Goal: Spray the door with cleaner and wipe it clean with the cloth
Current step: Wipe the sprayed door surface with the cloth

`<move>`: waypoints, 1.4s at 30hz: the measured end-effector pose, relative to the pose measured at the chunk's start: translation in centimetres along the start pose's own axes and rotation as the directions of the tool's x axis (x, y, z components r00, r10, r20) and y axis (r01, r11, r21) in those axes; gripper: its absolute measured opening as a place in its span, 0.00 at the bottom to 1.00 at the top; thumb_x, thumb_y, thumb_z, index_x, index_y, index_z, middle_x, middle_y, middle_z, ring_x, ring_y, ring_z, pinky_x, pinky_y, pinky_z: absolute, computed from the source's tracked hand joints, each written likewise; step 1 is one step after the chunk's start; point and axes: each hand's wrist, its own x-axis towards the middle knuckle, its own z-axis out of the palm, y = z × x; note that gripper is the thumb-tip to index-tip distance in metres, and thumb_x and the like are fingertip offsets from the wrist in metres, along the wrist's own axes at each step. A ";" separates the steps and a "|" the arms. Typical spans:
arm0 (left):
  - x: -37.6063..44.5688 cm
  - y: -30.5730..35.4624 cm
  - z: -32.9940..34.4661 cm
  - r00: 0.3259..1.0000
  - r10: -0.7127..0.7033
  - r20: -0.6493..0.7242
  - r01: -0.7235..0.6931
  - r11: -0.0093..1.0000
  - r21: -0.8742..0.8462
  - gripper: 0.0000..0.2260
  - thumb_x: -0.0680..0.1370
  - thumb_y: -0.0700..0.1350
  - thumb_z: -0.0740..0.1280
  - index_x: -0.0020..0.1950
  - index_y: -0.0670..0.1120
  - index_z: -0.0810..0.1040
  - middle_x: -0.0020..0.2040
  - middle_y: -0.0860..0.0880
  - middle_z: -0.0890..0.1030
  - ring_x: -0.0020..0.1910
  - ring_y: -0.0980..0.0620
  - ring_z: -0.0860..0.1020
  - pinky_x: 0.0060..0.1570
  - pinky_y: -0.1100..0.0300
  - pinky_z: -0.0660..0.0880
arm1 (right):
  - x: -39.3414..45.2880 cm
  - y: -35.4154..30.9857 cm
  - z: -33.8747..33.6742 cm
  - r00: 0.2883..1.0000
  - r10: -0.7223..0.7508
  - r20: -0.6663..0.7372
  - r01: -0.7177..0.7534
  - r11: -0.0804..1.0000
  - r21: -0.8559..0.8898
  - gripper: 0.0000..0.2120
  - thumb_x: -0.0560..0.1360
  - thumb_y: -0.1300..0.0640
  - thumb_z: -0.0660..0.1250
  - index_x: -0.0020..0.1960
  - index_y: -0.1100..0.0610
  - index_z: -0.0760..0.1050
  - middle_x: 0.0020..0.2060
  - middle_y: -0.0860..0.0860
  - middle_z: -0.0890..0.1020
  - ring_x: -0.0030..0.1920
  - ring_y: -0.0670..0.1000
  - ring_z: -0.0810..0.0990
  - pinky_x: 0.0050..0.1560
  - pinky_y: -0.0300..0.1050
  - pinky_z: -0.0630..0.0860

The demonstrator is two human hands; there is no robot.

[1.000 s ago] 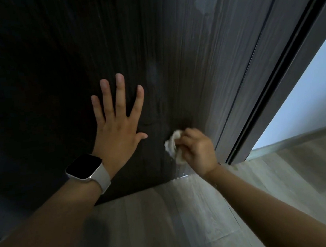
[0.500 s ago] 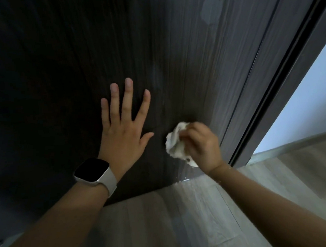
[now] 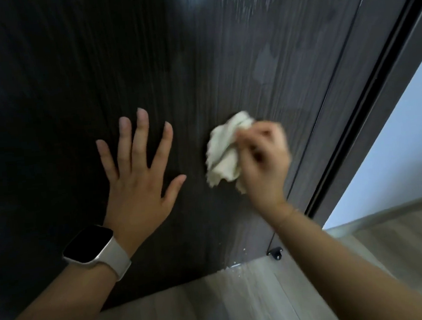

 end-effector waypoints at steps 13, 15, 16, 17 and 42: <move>-0.7 -2.1 -1.1 0.995 0.087 -0.046 -0.088 0.996 -0.016 0.31 0.79 0.53 0.56 0.79 0.44 0.52 0.80 0.44 0.48 0.79 0.46 0.46 0.76 0.45 0.44 | 5.8 -3.4 0.3 0.996 -0.083 0.028 0.082 0.996 0.036 0.05 0.73 0.69 0.69 0.45 0.62 0.82 0.45 0.47 0.72 0.48 0.53 0.76 0.49 0.44 0.74; -1.1 -2.8 -1.1 0.991 0.130 -0.019 -0.130 0.991 0.010 0.31 0.79 0.54 0.55 0.79 0.44 0.52 0.80 0.43 0.48 0.79 0.46 0.46 0.77 0.46 0.43 | 9.4 -2.3 -0.8 0.976 0.047 -0.210 -0.043 0.999 0.025 0.04 0.73 0.70 0.68 0.42 0.64 0.80 0.43 0.52 0.73 0.45 0.48 0.77 0.49 0.36 0.72; -1.3 -3.0 -1.2 0.989 0.145 -0.008 -0.145 0.989 0.016 0.31 0.79 0.54 0.54 0.79 0.44 0.52 0.80 0.44 0.47 0.79 0.46 0.46 0.77 0.46 0.43 | 11.6 -1.9 -1.1 0.917 0.153 -0.368 -0.139 0.988 0.064 0.03 0.72 0.69 0.68 0.42 0.64 0.79 0.43 0.53 0.74 0.43 0.44 0.77 0.48 0.33 0.72; -1.5 -3.2 -1.2 0.988 0.156 0.002 -0.156 0.988 0.022 0.31 0.79 0.54 0.54 0.79 0.44 0.51 0.80 0.44 0.46 0.79 0.46 0.45 0.77 0.46 0.42 | 13.6 -2.0 -1.1 0.837 0.262 -0.480 -0.223 0.965 0.139 0.03 0.72 0.68 0.67 0.43 0.64 0.79 0.43 0.53 0.74 0.41 0.39 0.76 0.46 0.32 0.72; -4.1 -6.2 1.0 0.974 0.222 0.041 -0.225 0.959 0.173 0.45 0.75 0.64 0.62 0.79 0.43 0.41 0.79 0.46 0.38 0.78 0.47 0.40 0.76 0.48 0.39 | 1.9 -6.1 5.7 0.929 -0.364 0.068 0.369 0.925 -0.087 0.11 0.80 0.60 0.62 0.52 0.61 0.82 0.50 0.56 0.74 0.50 0.56 0.71 0.52 0.45 0.70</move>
